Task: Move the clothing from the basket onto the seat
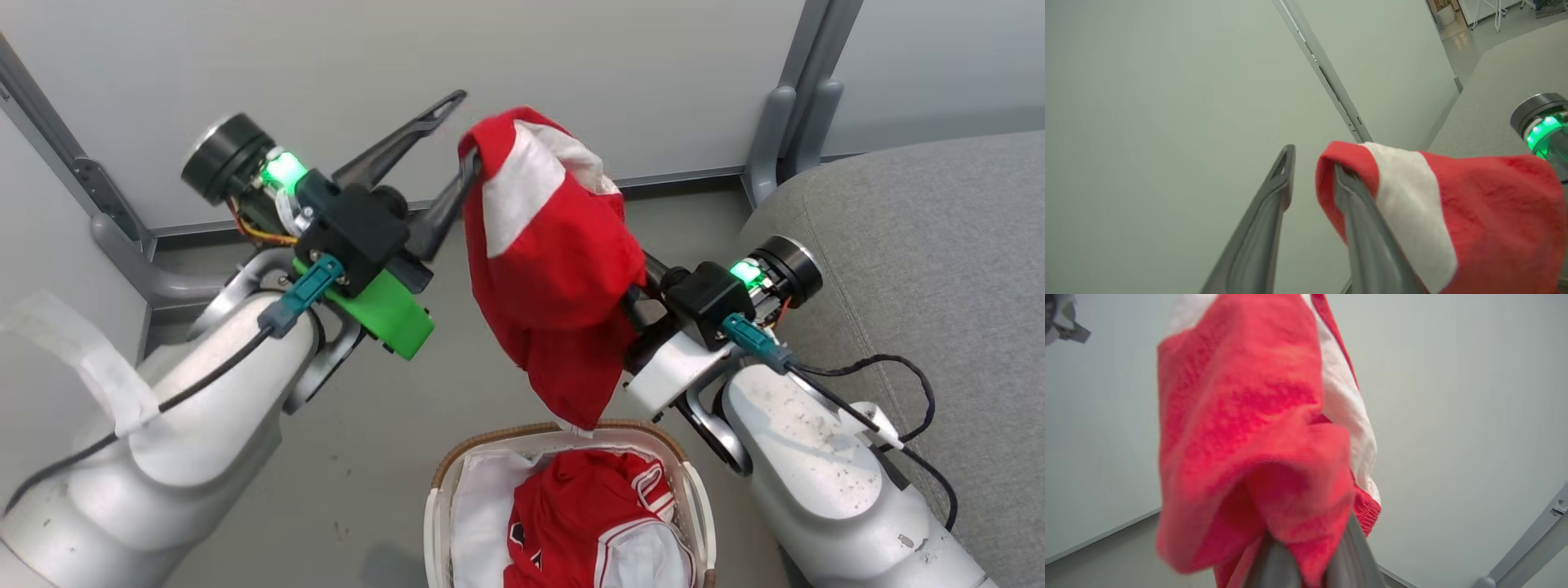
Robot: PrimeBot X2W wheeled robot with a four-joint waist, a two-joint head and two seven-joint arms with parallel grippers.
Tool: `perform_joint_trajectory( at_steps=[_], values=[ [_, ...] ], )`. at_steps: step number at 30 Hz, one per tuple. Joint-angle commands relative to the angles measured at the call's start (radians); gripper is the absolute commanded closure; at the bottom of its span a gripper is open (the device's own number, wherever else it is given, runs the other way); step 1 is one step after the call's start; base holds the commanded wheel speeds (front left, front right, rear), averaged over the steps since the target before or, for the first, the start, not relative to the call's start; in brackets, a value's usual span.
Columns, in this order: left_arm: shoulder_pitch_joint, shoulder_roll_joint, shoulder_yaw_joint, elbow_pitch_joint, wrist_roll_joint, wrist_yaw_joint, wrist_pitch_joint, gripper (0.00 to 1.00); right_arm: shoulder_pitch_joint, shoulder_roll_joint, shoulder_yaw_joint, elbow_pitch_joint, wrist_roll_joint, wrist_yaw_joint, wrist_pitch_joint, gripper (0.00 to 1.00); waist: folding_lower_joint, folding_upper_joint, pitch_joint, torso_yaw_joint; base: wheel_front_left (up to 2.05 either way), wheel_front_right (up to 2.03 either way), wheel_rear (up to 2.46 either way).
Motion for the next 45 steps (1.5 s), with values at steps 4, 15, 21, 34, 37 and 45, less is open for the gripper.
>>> perform_joint_trajectory(
  at_steps=[4, 15, 21, 34, 37, 45],
  values=[
    [0.131, -0.026, 0.035, 0.016, -0.076, 0.034, -0.042, 0.00, 0.030, 0.004, -0.060, -0.020, 0.005, -0.001, -0.002, 1.00, 0.0000, 0.0115, -0.004, -0.001, 0.00, 0.00, 0.00],
    [0.413, -0.099, 0.107, 0.024, -0.112, 0.036, -0.058, 0.00, 0.076, -0.005, -0.160, -0.046, -0.022, -0.001, -0.002, 1.00, 0.0000, 0.0115, -0.014, 0.005, 0.00, 0.00, 0.00],
    [0.526, -0.146, 0.156, 0.040, -0.080, -0.002, -0.057, 0.00, 0.105, -0.012, -0.192, -0.053, -0.030, -0.001, -0.002, 1.00, 0.0000, 0.0115, -0.014, 0.004, 0.00, 0.00, 0.00],
    [0.617, -0.236, 0.251, 0.071, -0.007, -0.058, -0.057, 0.00, 0.133, -0.023, -0.254, -0.066, -0.053, -0.001, -0.002, 1.00, 0.0000, 0.0115, 0.013, -0.020, 0.00, 0.00, 0.00],
    [0.624, -0.248, 0.266, 0.072, 0.010, -0.065, -0.057, 0.00, 0.140, -0.019, -0.274, -0.072, -0.058, -0.001, -0.002, 1.00, 0.0000, 0.0115, 0.025, -0.038, 0.00, 0.00, 0.00],
    [0.594, -0.255, 0.294, 0.060, 0.048, -0.076, -0.057, 0.00, 0.123, -0.005, -0.303, -0.099, -0.070, -0.001, -0.002, 1.00, 0.0000, 0.0115, 0.100, -0.163, 0.00, 0.00, 0.00]
  ],
)
